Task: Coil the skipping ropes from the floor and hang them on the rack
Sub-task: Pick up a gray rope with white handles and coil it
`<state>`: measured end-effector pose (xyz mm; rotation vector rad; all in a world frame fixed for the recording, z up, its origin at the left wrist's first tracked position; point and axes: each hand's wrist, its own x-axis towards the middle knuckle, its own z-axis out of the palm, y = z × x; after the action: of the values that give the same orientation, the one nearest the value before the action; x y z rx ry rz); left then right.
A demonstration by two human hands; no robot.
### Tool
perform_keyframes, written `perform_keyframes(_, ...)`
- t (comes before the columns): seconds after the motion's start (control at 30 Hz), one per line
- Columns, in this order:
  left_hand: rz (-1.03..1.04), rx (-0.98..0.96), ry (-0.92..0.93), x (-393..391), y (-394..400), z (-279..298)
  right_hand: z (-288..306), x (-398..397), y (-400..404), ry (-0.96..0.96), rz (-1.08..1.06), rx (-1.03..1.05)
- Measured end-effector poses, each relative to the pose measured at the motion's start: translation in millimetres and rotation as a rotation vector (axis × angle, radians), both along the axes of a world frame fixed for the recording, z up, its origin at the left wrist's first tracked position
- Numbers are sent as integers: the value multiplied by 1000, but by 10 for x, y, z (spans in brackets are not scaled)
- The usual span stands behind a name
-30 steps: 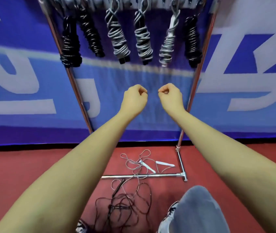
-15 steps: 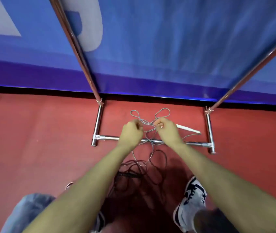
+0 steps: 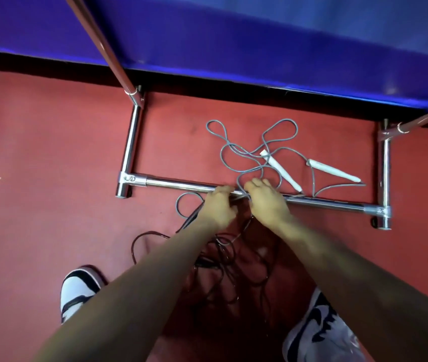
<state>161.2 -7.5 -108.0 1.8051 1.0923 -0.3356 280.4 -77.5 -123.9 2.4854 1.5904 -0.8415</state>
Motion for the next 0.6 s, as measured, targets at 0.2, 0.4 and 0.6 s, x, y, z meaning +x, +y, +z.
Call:
perform_keyframes(0.2,45,96,-75,-20,2,315,452,-54,-26,38,-100,487)
perform_keyframes(0.4,46,219,-282,-127,82,1474,1386,-172,-80,340,-505,602)
perform_keyframes(0.6,128,229,-515,-272,5,2778,2552,-349,-160,543,-598,615)
